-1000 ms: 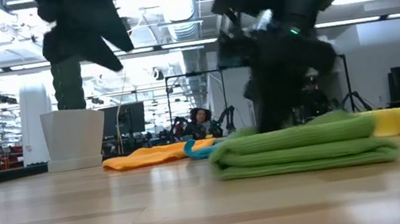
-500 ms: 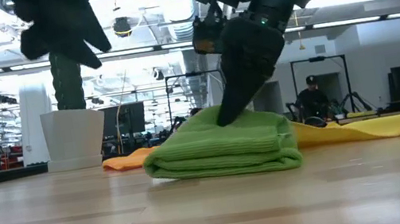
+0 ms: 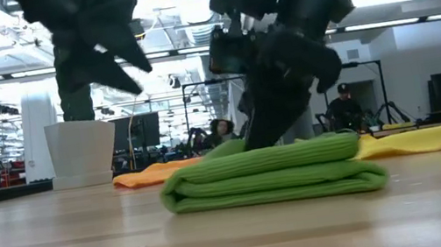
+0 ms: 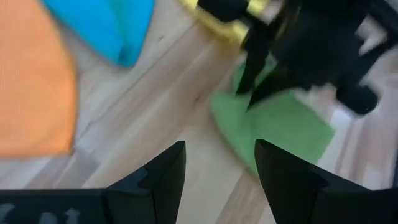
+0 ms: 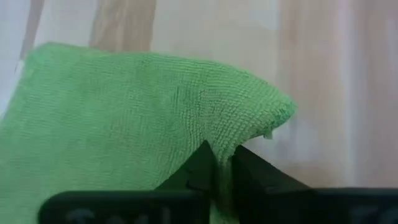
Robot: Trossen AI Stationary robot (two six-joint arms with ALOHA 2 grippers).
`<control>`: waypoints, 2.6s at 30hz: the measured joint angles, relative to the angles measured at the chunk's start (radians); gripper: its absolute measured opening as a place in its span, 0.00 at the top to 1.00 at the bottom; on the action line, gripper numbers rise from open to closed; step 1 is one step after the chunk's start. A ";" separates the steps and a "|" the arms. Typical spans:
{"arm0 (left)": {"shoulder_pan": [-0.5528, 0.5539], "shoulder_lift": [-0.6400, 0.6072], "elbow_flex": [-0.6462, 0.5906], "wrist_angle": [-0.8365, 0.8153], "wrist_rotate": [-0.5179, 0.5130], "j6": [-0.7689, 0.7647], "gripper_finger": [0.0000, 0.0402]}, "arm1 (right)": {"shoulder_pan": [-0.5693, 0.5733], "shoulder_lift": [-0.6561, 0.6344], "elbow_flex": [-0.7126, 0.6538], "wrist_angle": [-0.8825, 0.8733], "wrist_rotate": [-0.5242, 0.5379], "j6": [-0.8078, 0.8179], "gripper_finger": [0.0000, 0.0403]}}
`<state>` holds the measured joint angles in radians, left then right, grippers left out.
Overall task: Fold microfiber towels
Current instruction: Put the green microfiber towel into the transparent bin
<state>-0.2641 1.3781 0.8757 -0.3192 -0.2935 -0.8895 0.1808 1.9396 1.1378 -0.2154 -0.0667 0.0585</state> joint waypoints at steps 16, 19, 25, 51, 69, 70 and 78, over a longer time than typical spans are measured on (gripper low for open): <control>0.151 0.161 0.014 0.277 0.322 0.210 0.32 | -0.008 -0.183 0.131 -0.282 -0.010 0.081 0.29; 0.158 0.217 0.044 0.262 0.373 0.222 0.30 | 0.012 -0.289 0.117 -0.450 0.021 0.138 0.29; 0.164 0.245 0.088 0.263 0.385 0.263 0.28 | 0.084 -0.538 0.026 -0.728 0.078 0.389 0.29; 0.106 0.663 0.515 -0.158 0.295 0.675 0.28 | 0.419 -0.771 -0.090 -0.826 0.388 0.938 0.29; 0.066 0.765 0.543 -0.162 0.318 0.660 0.66 | 0.476 -0.763 -0.089 -0.828 0.414 1.002 0.29; 0.066 0.765 0.543 -0.158 0.325 0.656 0.71 | 0.476 -0.763 -0.089 -0.829 0.414 1.009 0.29; 0.080 0.754 0.550 -0.169 0.401 0.542 0.97 | 0.476 -0.763 -0.089 -0.841 0.414 1.017 0.29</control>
<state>-0.1843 2.1322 1.4252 -0.4882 0.1072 -0.3477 0.6567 1.1763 1.0492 -1.0566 0.3470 1.0750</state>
